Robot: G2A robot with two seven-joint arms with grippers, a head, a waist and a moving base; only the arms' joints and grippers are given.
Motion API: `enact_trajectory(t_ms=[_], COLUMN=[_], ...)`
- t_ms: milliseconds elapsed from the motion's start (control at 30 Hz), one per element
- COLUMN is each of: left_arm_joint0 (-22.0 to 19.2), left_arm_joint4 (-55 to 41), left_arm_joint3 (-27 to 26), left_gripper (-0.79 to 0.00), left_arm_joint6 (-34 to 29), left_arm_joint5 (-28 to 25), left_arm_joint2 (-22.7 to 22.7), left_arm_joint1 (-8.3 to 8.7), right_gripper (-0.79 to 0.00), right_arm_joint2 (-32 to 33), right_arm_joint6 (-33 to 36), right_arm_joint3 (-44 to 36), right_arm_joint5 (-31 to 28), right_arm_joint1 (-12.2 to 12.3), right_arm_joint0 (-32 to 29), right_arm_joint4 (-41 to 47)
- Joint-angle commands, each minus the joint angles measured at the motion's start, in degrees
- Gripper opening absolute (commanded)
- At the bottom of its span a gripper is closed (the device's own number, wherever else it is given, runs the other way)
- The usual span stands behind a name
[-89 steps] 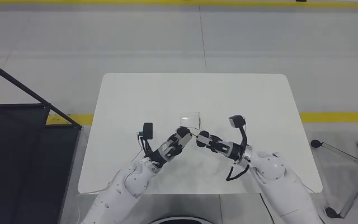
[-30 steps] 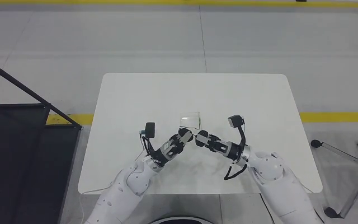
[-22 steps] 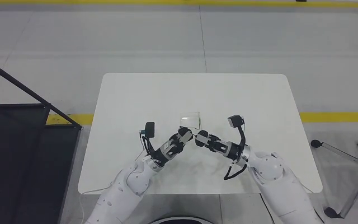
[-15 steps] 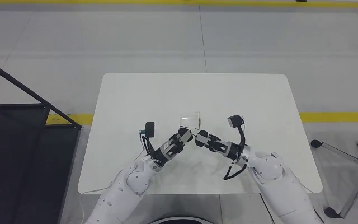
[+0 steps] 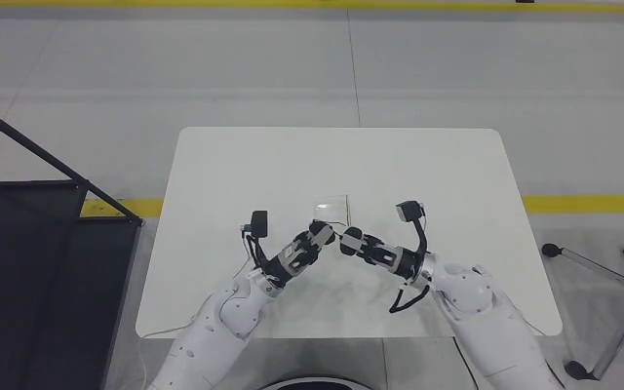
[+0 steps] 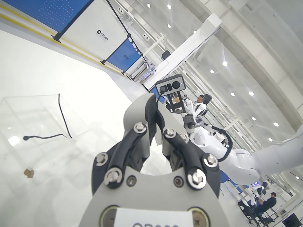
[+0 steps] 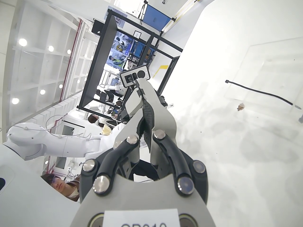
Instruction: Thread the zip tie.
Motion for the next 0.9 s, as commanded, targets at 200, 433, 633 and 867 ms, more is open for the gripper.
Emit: enact_trajectory(t_ms=[200, 433, 633, 867], left_arm_joint0=[4.18, 10.7, 14.24, 14.24], left_arm_joint4=[1.14, -3.45, -8.49, -8.49], left_arm_joint3=[-6.84, -15.15, -18.14, -18.14], left_gripper=[-0.785, -0.785, -0.785, -0.785], left_arm_joint6=[-1.97, -10.89, -17.59, -17.59], left_arm_joint5=[3.36, 7.78, 8.12, 8.12], left_arm_joint2=[-6.69, -16.84, -22.69, -22.69], left_arm_joint1=[1.43, 3.68, 4.94, 4.94], right_gripper=[0.0, 0.0, 0.0, 0.0], right_arm_joint2=[3.34, 6.28, 7.73, 7.73], right_arm_joint6=[-0.66, -2.48, -2.1, -2.1], right_arm_joint3=[-3.37, -14.42, -17.2, -17.2], right_arm_joint5=[0.77, 9.82, 11.08, 11.08], right_arm_joint1=[0.75, 1.71, 2.04, 2.04], right_arm_joint0=[-1.38, -3.8, -5.26, -5.26], right_arm_joint4=[-4.06, -18.57, -19.48, -19.48])
